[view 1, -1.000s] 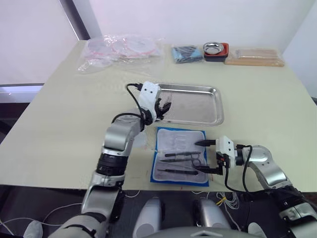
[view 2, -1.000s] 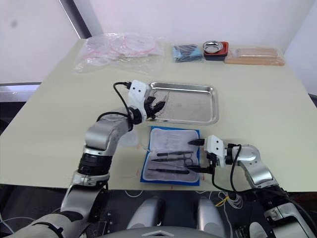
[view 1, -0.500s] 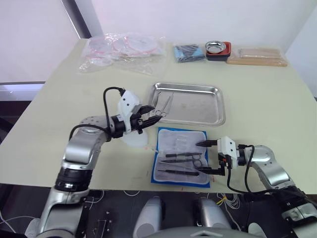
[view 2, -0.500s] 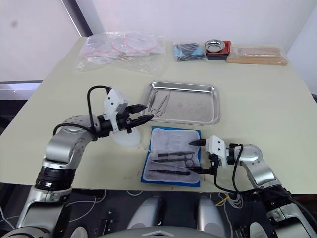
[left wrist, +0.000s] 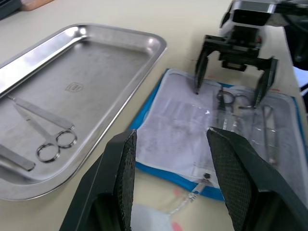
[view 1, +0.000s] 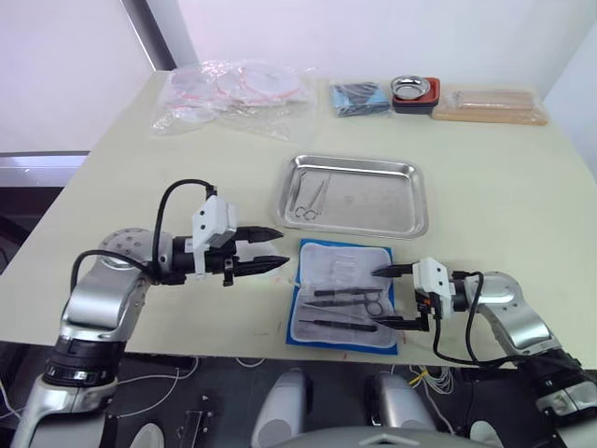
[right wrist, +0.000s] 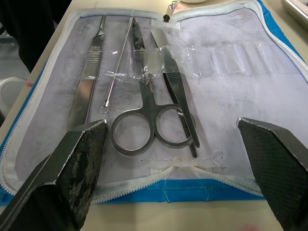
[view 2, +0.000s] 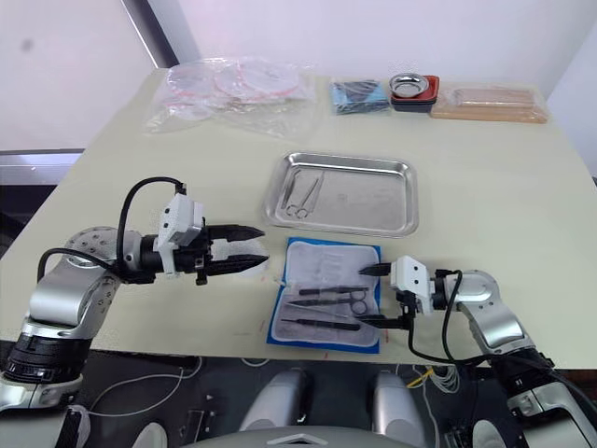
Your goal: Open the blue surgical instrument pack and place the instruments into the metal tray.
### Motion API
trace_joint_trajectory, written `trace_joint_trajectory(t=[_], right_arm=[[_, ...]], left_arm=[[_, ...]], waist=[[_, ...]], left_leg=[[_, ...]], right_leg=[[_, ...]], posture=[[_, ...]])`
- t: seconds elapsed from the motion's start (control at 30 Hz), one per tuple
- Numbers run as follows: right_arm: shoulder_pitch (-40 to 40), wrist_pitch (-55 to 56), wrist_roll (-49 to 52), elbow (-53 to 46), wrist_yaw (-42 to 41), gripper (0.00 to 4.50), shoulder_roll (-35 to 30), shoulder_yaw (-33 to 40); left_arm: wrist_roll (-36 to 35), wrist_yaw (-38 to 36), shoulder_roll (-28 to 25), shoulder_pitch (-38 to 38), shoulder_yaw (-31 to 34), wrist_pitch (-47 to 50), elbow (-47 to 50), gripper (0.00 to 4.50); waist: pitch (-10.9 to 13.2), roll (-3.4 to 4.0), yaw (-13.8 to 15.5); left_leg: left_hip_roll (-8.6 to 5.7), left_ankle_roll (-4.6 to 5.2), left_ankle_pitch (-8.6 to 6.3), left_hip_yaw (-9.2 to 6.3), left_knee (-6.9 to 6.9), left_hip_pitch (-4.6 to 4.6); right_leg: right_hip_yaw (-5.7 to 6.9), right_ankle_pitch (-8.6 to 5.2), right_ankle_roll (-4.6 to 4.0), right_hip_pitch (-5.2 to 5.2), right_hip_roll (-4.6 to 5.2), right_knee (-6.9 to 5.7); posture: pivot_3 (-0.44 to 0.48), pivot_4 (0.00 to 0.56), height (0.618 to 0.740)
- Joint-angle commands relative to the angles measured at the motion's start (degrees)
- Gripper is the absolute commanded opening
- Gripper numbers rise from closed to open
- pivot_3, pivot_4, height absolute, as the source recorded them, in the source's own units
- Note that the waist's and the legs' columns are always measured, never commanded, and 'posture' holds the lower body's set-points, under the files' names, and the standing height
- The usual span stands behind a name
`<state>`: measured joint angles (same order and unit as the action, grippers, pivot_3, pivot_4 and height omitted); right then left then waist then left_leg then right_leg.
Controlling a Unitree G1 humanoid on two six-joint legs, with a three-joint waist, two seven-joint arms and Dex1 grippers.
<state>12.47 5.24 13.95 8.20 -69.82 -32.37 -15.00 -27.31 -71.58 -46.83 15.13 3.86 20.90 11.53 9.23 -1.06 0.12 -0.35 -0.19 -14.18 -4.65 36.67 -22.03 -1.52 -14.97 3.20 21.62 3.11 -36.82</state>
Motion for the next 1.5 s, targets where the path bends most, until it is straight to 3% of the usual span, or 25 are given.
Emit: trace_joint_trajectory(t=[0.03, 0.1, 0.57, 1.0, 1.5], right_arm=[[-2.2, -1.7, -2.7, 4.1, -1.2, 4.50, -2.1, -1.1], [-2.1, -1.6, -2.7, 4.3, -1.3, 4.50, -2.1, -1.0], [-2.1, -1.3, -2.6, 4.8, -2.0, 4.50, -2.0, -0.9], [-3.0, -2.5, -2.6, 3.7, -0.6, 4.50, -1.6, -0.8], [-3.4, -3.7, -2.8, 2.3, 1.3, 4.50, -1.5, -0.9]], left_arm=[[-1.9, -3.9, -2.3, -0.5, 2.6, -3.2, 1.7, 3.61], [-2.6, -6.2, -3.5, -0.8, 3.0, -4.0, 0.9, 4.42], [-6.1, -14.3, -8.7, -1.4, 5.3, -3.6, -2.4, 4.42], [-0.2, -13.4, -5.0, 3.2, -1.7, -9.2, -4.3, 4.42], [14.2, -11.2, 3.4, 13.8, -15.4, -17.6, -16.5, 4.42]], waist=[[0.0, 0.05, 0.1], [0.0, 0.06, 0.1], [0.1, 0.12, 0.5], [0.1, 0.11, 0.7], [0.1, 0.09, 0.6]], left_leg=[[0.00, 0.00, 0.00, 0.01, 0.00, 0.00], [0.00, 0.00, 0.00, 0.02, 0.00, 0.00], [0.00, 0.01, 0.00, 0.18, 0.00, 0.04], [-0.04, 0.01, 0.01, 0.26, 0.01, 0.05], [-0.10, 0.01, 0.01, 0.23, 0.10, 0.03]], right_leg=[[0.00, 0.00, 0.00, 0.00, 0.00, 0.00], [0.00, 0.00, 0.00, 0.00, 0.00, 0.00], [0.05, -0.01, 0.00, 0.00, -0.05, -0.01], [0.07, 0.04, 0.08, -0.01, -0.09, -0.02], [0.15, 0.05, 0.10, -0.09, -0.17, -0.09]], posture=[[0.000, 0.150, 0.740], [0.000, 0.150, 0.740], [0.000, 0.150, 0.740], [0.000, 0.150, 0.740], [0.000, 0.150, 0.740]])
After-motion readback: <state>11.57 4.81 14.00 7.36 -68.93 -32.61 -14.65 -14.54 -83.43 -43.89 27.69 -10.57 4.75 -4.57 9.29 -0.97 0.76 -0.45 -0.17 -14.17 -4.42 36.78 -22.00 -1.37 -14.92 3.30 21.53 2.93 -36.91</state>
